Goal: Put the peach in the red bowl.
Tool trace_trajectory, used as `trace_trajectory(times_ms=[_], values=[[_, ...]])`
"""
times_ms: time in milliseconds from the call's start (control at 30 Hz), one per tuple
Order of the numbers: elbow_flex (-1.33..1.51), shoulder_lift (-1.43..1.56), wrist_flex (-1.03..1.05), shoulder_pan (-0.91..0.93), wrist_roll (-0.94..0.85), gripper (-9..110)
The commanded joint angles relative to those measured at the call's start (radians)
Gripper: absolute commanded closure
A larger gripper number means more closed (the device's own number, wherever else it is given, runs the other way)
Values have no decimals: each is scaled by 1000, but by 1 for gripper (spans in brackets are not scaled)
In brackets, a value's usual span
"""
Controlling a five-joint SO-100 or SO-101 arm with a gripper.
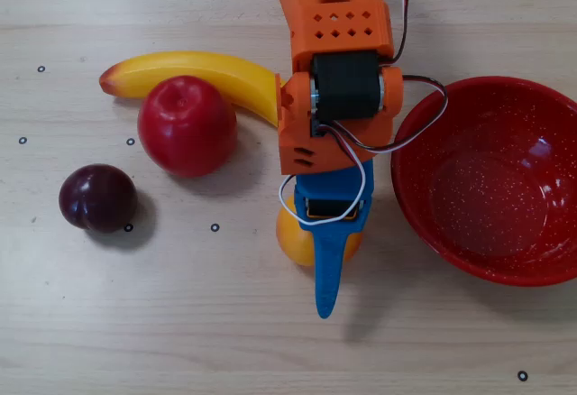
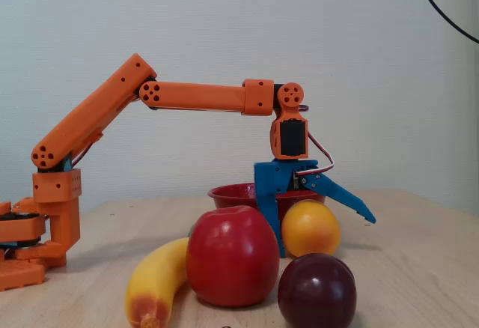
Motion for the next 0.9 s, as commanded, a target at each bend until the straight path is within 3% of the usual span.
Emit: trace_trajectory(times_ms=[0, 867], values=[[-9, 43, -25, -15, -6, 45], [2, 44, -17, -51, -38, 49]])
